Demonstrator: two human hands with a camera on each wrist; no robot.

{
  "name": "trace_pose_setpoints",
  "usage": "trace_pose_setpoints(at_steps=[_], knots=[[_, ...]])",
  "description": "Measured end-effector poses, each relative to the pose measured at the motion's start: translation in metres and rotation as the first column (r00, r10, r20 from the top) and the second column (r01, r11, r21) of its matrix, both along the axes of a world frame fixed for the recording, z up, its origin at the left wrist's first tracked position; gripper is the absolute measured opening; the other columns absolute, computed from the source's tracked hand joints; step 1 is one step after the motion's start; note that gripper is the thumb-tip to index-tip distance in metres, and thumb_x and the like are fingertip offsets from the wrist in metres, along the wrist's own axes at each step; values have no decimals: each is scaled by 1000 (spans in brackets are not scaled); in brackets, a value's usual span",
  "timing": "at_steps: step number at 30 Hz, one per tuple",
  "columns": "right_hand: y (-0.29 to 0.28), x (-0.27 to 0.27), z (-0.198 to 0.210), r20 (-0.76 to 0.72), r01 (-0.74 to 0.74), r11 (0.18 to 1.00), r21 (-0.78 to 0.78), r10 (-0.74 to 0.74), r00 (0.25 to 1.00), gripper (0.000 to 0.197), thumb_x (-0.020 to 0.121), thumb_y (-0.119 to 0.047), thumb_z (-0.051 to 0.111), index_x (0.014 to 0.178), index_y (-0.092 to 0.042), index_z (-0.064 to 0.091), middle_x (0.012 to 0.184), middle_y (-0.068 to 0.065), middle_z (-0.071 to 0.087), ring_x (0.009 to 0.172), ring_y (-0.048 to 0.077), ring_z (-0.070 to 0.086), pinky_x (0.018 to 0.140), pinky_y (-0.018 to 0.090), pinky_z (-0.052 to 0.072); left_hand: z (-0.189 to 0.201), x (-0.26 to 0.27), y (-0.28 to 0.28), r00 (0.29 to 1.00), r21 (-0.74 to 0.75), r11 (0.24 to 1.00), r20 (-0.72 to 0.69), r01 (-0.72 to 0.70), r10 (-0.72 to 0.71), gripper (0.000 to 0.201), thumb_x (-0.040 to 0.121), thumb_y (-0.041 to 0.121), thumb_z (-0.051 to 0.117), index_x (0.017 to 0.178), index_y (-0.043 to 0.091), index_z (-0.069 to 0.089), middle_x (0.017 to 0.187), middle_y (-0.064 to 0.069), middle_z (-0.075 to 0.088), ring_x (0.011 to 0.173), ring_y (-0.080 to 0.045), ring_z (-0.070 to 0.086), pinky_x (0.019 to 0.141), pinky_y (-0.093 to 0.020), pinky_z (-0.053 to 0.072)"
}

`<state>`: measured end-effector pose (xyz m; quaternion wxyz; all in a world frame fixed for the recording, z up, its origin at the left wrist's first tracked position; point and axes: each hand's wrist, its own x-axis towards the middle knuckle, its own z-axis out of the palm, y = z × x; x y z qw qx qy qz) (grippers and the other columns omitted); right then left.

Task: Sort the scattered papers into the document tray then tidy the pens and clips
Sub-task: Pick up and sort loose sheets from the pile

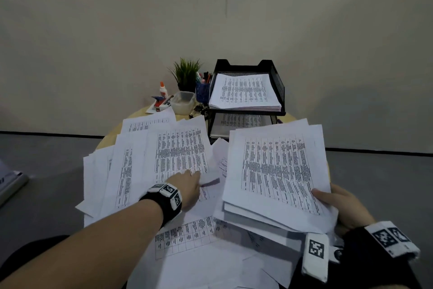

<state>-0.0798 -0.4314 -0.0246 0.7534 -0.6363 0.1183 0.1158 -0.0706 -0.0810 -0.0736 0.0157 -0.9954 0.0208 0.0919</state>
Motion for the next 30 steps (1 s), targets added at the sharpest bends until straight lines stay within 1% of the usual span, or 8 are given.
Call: trace_pose_setpoints(at_steps=[4, 9, 13, 15, 17, 19, 22, 30], knots=[[3, 3, -14, -51, -28, 998, -57, 25, 998, 22, 90, 11, 43, 103, 3, 59, 84, 18, 73, 69, 30, 71, 59, 39, 60, 12, -1, 2, 999, -1, 1000, -35, 14, -14, 24, 97, 26, 38, 118, 15, 40, 97, -4, 55, 75, -19, 56, 70, -31, 50], [15, 12, -34, -100, -70, 939, -337, 38, 994, 26, 88, 11, 49, 113, 10, 56, 98, 24, 66, 91, 38, 64, 91, 56, 48, 21, -3, 1, 992, -52, 998, -124, 24, -30, 58, 97, 21, 34, 148, 18, 6, 129, -13, 45, 79, -22, 58, 64, -32, 49], [27, 12, -34, -115, -114, 901, -420, 72, 991, 23, 86, 12, 51, 108, 9, 59, 87, 14, 66, 82, 32, 63, 79, 39, 55, 24, -1, 4, 984, -97, 995, -173, 17, -34, 98, 85, -9, 43, 145, 29, -24, 153, -16, 21, 69, -18, 59, 51, -24, 45], [34, 9, -30, -132, -161, 865, -476, 110, 985, 13, 88, 9, 52, 99, 2, 56, 75, 4, 58, 67, 20, 55, 51, 18, 50, 31, -1, 5, 987, -105, 993, -155, -52, 35, 87, 88, -8, 38, 149, 25, -14, 127, -13, 52, 72, -17, 60, 54, -22, 45], [39, 10, -30, -142, -179, 849, -498, 123, 982, 14, 89, 5, 54, 102, 2, 57, 74, 4, 57, 65, 19, 53, 46, 18, 46, 35, -2, 4, 992, -152, 985, -102, -86, 71, 65, 95, -1, 33, 151, 18, 6, 91, -3, 57, 65, -13, 55, 53, -21, 45], [45, 12, -32, -144, -180, 829, -530, 121, 982, 17, 89, 1, 55, 105, 4, 58, 76, 7, 58, 65, 20, 53, 52, 25, 43, 36, -6, 3, 997, -256, 963, -33, -82, 76, 51, 101, 14, 29, 150, 19, 16, 113, -9, 62, 89, -22, 64, 76, -30, 53], [54, 13, -33, -160, -209, 801, -562, 142, 977, 6, 92, -6, 53, 96, -2, 55, 76, 7, 55, 63, 15, 49, 52, 24, 35, 33, -19, -4, 1000, -387, 922, -21, -16, 9, 47, 103, 33, 23, 150, 26, 19, 153, -3, 29, 137, -22, 36, 113, -32, 26], [67, 15, -55, -205, -235, 783, -575, 140, 969, 20, 93, -9, 48, 74, -8, 45, 80, 12, 51, 79, 26, 52, 68, 29, 38, 12, -60, -44, 966, -467, 871, -111, 154, -231, 44, 101, 44, 18, 145, 42, 17, 157, 6, 15, 146, -18, 7, 119, -40, 3]])
